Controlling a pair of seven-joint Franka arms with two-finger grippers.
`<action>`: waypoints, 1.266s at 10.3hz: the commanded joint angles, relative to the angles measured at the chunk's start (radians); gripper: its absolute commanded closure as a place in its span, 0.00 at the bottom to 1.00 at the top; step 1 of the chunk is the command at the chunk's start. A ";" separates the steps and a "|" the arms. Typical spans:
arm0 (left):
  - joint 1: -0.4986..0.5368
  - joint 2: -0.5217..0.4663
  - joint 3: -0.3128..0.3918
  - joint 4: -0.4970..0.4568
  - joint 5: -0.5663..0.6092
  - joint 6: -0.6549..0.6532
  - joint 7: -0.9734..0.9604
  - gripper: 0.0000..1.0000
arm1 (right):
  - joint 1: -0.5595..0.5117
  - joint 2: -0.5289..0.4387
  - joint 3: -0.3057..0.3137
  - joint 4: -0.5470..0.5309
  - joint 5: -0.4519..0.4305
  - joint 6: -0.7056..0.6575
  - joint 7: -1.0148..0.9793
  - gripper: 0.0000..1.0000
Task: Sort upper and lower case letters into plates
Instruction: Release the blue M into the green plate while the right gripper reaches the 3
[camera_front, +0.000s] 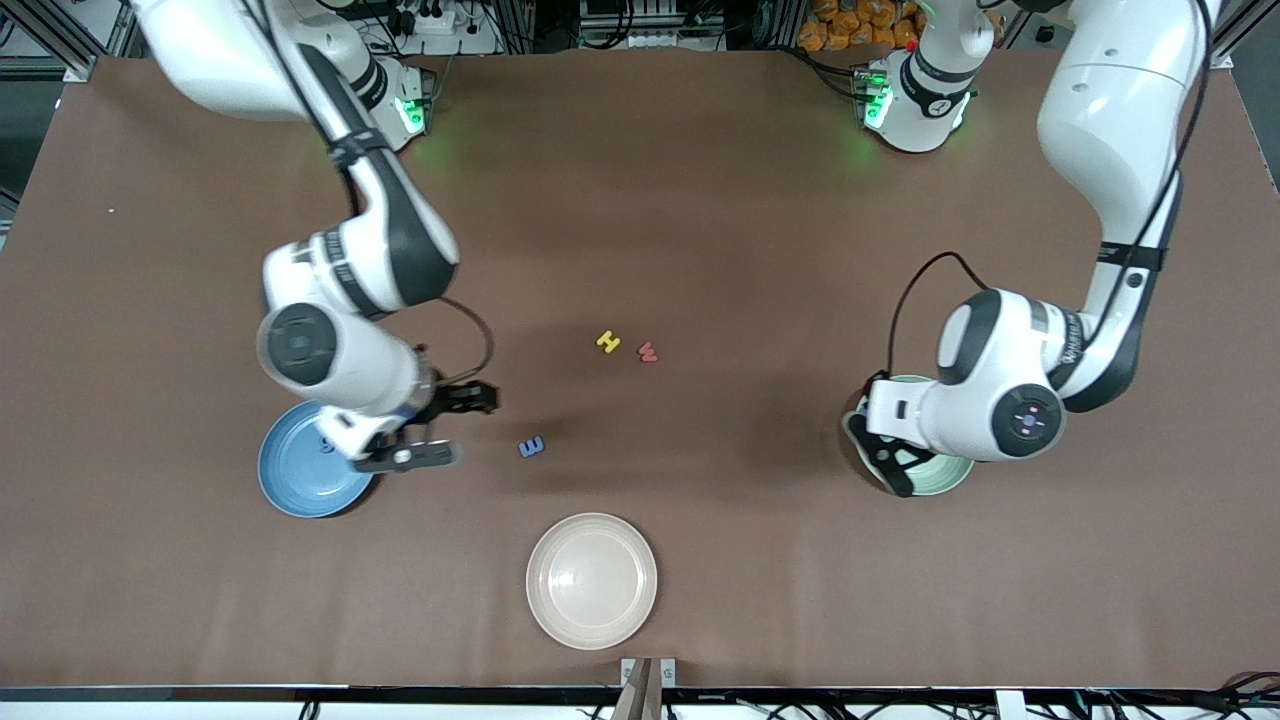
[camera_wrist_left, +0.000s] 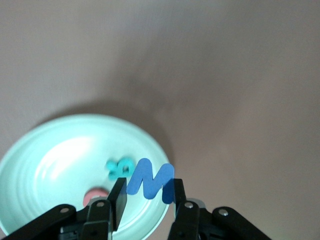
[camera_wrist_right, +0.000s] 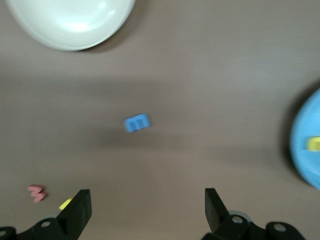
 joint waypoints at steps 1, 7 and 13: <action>0.084 -0.024 -0.018 -0.084 0.006 0.029 0.077 0.86 | 0.130 0.089 -0.009 0.033 0.011 0.075 -0.004 0.00; 0.169 -0.025 -0.023 -0.184 0.002 0.126 0.176 0.86 | 0.333 0.217 -0.021 0.036 -0.061 0.230 0.059 0.00; 0.163 -0.024 -0.038 -0.204 -0.063 0.126 0.119 0.71 | 0.389 0.275 -0.023 0.021 -0.089 0.305 0.137 0.00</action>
